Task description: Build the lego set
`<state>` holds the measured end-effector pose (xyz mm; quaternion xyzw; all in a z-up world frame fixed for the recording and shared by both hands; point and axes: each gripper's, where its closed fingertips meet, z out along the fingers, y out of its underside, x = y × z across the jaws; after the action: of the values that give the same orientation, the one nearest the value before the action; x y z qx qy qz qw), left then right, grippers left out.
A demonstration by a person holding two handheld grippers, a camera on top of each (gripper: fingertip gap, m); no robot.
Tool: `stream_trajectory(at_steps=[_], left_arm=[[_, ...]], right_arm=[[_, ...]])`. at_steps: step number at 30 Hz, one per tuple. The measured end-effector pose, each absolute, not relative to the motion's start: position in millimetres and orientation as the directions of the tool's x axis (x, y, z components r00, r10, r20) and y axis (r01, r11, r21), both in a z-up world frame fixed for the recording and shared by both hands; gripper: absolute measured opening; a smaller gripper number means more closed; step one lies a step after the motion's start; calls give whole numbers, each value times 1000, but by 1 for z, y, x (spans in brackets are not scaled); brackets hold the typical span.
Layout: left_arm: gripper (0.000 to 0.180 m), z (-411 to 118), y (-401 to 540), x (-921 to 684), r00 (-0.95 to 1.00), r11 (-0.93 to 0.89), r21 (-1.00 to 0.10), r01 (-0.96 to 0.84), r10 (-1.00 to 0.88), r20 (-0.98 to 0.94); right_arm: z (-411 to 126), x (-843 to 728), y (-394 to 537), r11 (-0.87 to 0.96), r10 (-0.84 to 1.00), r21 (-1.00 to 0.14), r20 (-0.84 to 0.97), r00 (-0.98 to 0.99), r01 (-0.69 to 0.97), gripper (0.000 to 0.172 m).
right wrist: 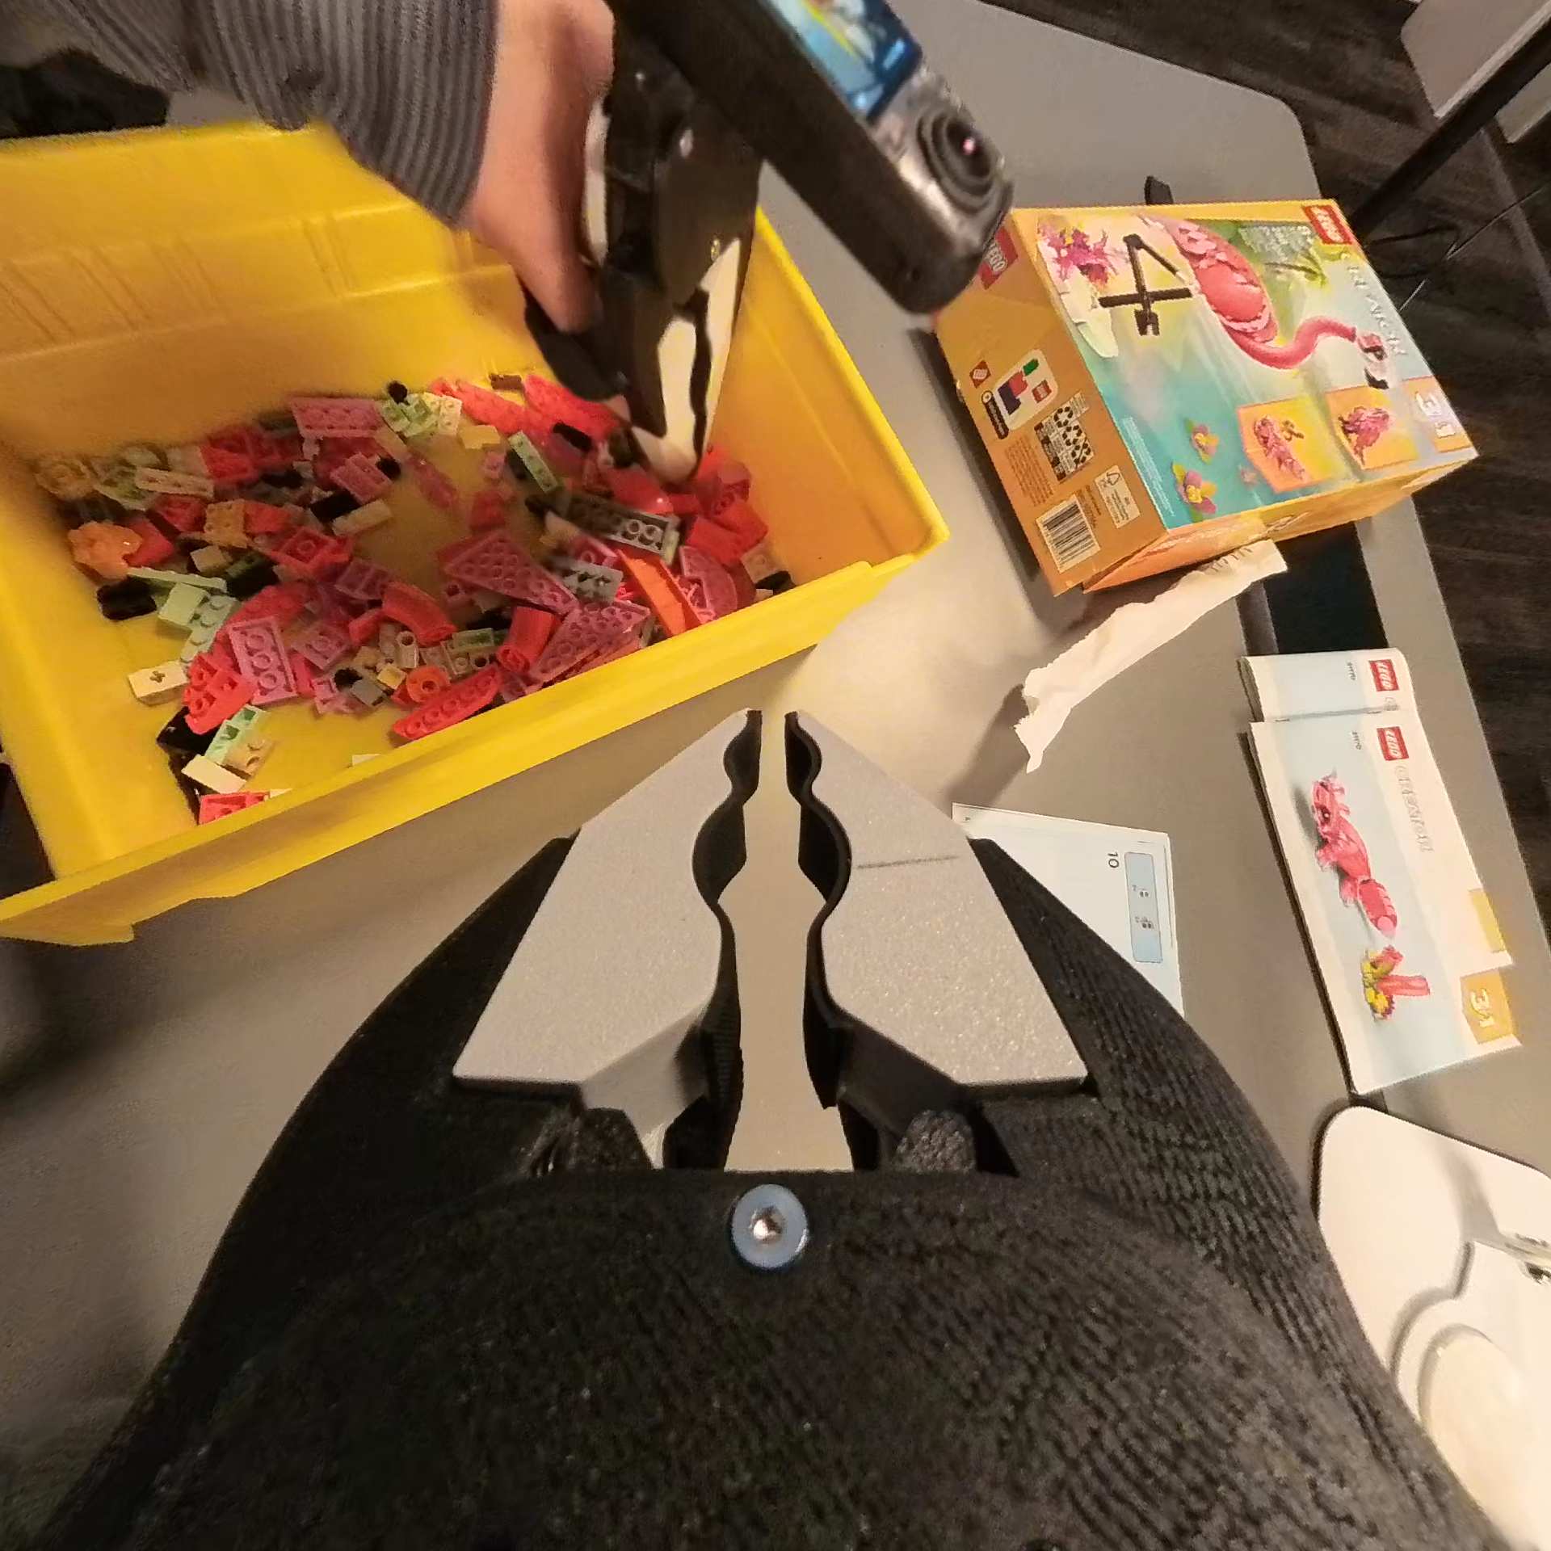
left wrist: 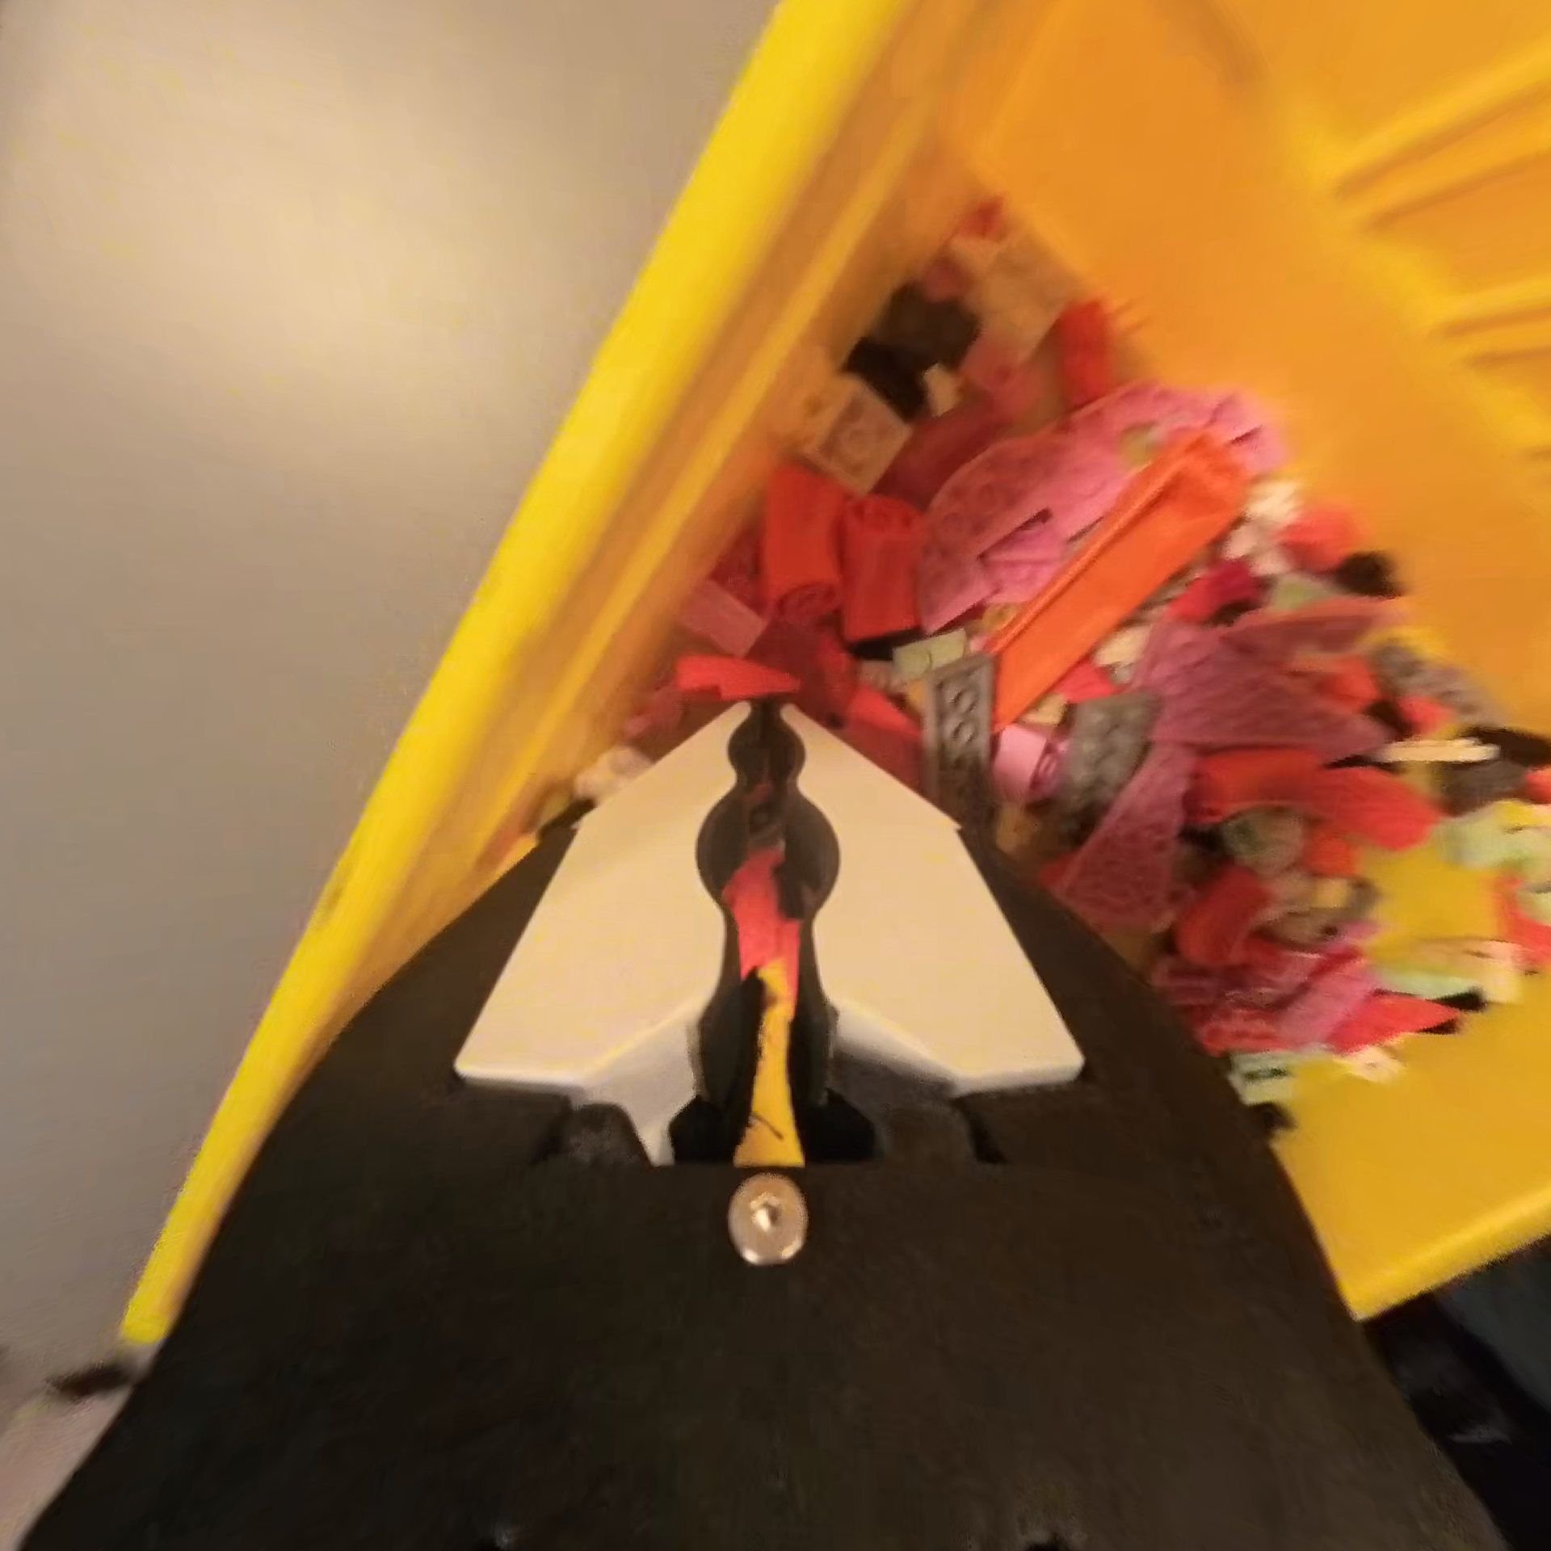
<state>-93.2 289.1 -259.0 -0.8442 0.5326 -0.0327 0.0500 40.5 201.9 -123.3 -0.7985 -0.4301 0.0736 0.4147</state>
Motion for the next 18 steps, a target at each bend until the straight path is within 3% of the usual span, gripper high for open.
stream_trajectory(at_steps=[7, 13, 18], left_arm=[[0, -252, 257, -61, 401, -457, -223, -861, -879, 257], [0, -205, 299, -37, 439, -423, -551, -720, -892, 110], [0, -194, 308, -29, 411, -346, -667, -660, -909, 65]], right_arm=[[-122, 41, 201, -282, 747, -728, 241, 619, 624, 3], [-122, 40, 202, -282, 748, -726, 243, 618, 627, 3], [-122, 40, 202, -281, 748, -726, 243, 617, 627, 3]])
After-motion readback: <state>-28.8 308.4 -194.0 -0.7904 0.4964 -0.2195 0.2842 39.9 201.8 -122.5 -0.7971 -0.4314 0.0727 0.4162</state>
